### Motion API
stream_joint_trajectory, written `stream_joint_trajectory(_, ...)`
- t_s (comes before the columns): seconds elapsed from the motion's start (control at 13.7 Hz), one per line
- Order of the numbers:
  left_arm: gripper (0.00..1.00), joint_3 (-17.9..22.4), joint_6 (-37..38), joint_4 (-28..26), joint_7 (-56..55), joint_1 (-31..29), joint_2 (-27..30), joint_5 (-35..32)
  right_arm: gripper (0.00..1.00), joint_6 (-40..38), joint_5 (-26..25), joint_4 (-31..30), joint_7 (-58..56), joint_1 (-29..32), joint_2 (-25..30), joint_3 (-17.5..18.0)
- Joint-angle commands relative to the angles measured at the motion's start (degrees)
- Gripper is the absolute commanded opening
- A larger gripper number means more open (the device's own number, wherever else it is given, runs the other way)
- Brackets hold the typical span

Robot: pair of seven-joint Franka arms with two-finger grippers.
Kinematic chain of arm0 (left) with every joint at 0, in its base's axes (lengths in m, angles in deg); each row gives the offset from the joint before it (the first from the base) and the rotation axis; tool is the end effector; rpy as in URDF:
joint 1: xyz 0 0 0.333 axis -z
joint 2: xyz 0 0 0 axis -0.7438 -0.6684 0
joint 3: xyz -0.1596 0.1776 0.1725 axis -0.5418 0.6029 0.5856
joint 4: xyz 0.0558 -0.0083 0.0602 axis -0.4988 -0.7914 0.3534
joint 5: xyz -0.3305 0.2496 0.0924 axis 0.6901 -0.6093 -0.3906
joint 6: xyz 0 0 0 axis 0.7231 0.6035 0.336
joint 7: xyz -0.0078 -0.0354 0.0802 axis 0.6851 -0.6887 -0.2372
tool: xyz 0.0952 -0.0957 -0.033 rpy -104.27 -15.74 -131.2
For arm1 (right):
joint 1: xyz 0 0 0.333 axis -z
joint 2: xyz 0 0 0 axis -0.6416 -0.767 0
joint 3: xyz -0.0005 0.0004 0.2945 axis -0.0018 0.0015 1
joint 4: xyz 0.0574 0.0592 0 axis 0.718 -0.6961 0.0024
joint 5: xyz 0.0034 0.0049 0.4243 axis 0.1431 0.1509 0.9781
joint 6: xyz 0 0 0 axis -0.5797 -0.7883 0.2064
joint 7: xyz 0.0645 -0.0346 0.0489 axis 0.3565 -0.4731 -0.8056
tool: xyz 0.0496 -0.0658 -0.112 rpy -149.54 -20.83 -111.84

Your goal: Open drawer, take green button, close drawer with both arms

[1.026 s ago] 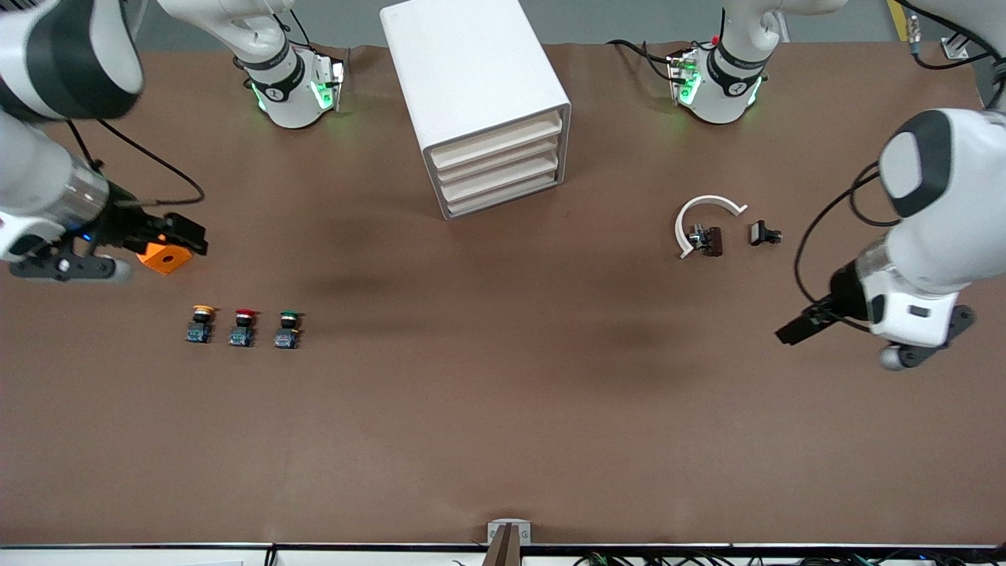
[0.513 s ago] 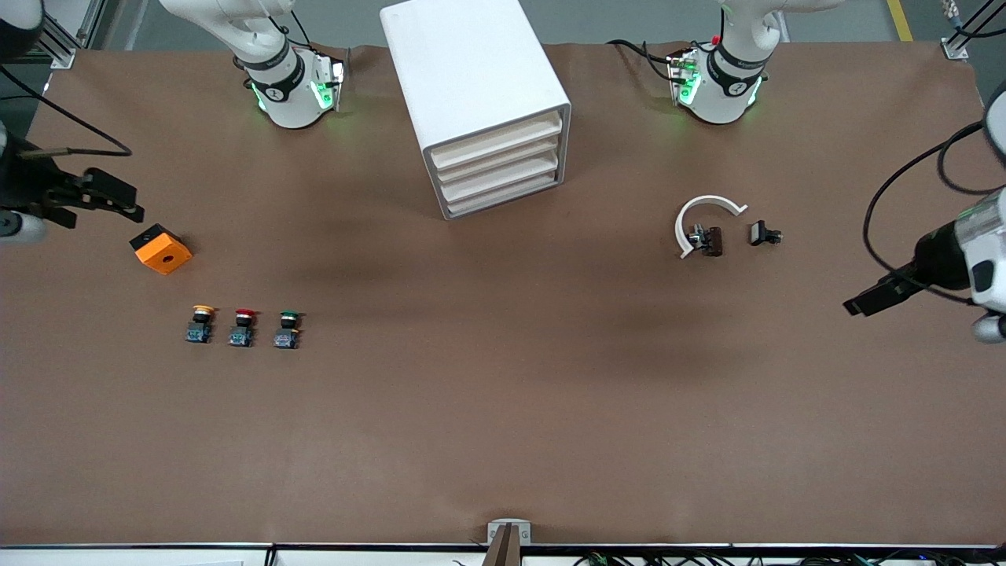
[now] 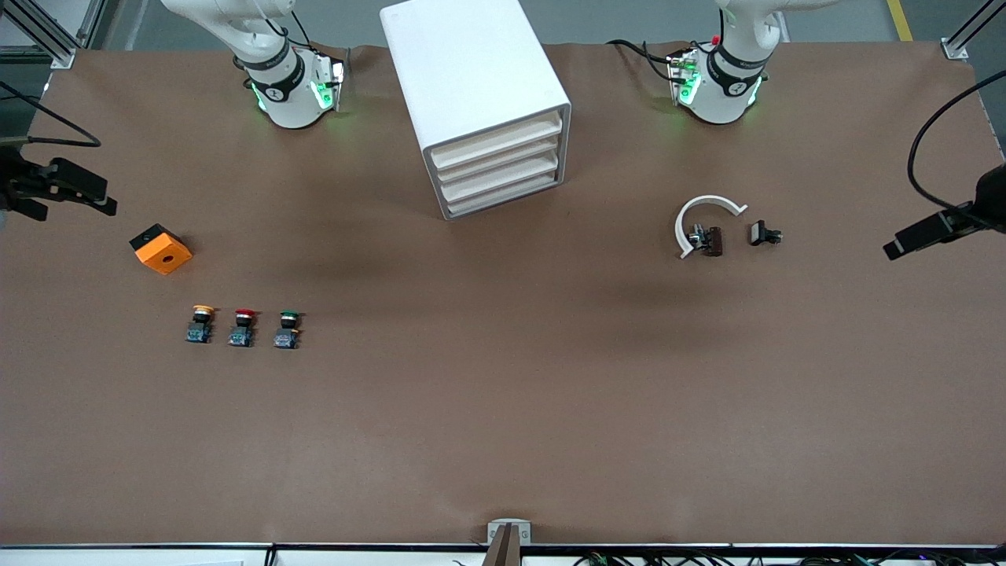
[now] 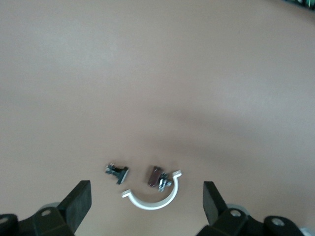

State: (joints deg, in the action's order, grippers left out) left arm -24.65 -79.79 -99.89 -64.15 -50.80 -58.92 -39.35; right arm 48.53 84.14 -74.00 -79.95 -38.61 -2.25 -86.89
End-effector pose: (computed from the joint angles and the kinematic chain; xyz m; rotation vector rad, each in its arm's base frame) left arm 0.6090 0.0301 0.5582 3.0387 0.3879 -0.0305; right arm 0.5856 -0.0197 0.5762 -3.1032 -0.1129 0.0920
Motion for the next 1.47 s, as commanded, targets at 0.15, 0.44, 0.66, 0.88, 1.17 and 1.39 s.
stream_joint_trajectory(0.15, 1.0, -3.39, 4.36, -3.21, 3.39, -2.7, 6.59, -2.96, 1.0, -0.48, -0.03, 1.72, -0.22, -1.48, -0.97, 0.12)
stream_joint_trajectory(0.44, 1.0, -3.48, 3.75, -5.15, 4.97, -2.35, 8.63, -3.05, 1.0, -0.48, -0.99, 3.3, 0.3, -2.09, -1.14, -0.06)
stream_joint_trajectory(0.66, 1.0, -3.48, 3.48, -5.24, 5.42, -1.39, 8.8, -3.75, 1.0, 0.14, -0.9, 2.78, 0.39, -2.62, -1.06, -0.32)
stream_joint_trajectory(0.88, 1.0, -4.8, 3.66, -5.68, 5.77, -0.24, 9.15, -5.42, 1.0, 0.22, -0.91, 2.51, -0.22, -4.11, -0.44, -2.16)
stream_joint_trajectory(1.17, 1.0, -6.2, 3.39, -6.65, 5.94, 1.16, 9.24, -5.42, 1.0, 1.97, -0.99, -1.16, -0.31, -5.43, 1.66, -4.01)
stream_joint_trajectory(1.39, 1.0, -7.52, 3.13, -6.65, 7.17, 1.43, 9.33, -5.34, 1.0, 3.03, -2.58, -3.37, -0.22, -5.43, 3.16, -4.01)
